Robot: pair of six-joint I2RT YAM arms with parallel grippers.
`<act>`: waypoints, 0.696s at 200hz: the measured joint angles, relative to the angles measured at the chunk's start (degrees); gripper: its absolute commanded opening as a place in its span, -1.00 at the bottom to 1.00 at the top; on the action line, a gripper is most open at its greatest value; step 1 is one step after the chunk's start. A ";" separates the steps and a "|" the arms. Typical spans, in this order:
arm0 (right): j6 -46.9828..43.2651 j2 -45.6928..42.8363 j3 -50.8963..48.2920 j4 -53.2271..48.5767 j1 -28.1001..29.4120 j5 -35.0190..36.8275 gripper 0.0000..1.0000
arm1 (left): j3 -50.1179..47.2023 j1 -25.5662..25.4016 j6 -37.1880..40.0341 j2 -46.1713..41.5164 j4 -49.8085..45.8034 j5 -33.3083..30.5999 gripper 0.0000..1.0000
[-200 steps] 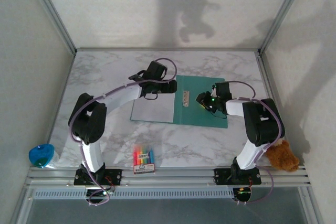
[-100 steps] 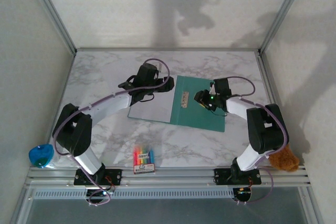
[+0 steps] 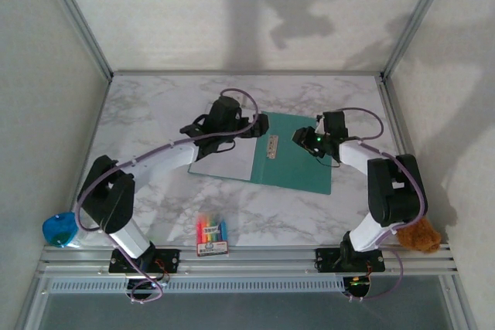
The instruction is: Put the files into the folder
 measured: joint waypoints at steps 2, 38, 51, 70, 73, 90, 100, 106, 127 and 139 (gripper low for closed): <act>-0.04 -0.11 -0.13 0.02 -0.07 0.09 -0.17 | 0.09 -0.17 -0.04 0.24 0.00 -0.02 0.99; -0.04 -2.75 -1.77 0.11 -1.25 0.92 -0.16 | 4.22 -3.82 -2.23 7.58 -3.32 -1.81 0.99; -0.04 -3.48 -2.45 0.48 -1.73 0.98 -0.16 | 6.14 -4.92 -3.32 9.90 -5.86 -3.61 0.99; 0.00 -4.04 -3.54 1.01 -2.62 1.14 -0.15 | 8.96 -6.03 -4.98 12.39 -9.25 -5.27 0.99; -0.02 -4.07 -3.72 1.11 -2.80 1.14 -0.15 | 9.27 -6.16 -5.27 12.66 -9.64 -5.49 0.99; 0.02 -4.11 -4.46 1.31 -3.28 1.40 -0.15 | 9.49 -6.62 -5.90 12.87 -11.19 -6.23 0.99; 0.07 -4.11 -4.72 1.33 -3.48 1.51 -0.15 | 9.53 -6.78 -6.12 12.90 -11.58 -6.36 0.99; 0.17 -4.11 -4.79 1.33 -3.50 1.60 -0.15 | 9.70 -6.80 -6.27 12.98 -12.04 -6.49 0.99; 0.24 -4.11 -4.92 1.49 -3.54 1.97 -0.15 | 11.78 -6.82 -6.86 14.32 -14.03 -7.04 0.85; 0.37 -3.98 -4.92 1.86 -3.54 1.99 -0.15 | 13.42 -6.97 -7.21 15.65 -14.78 -7.61 0.79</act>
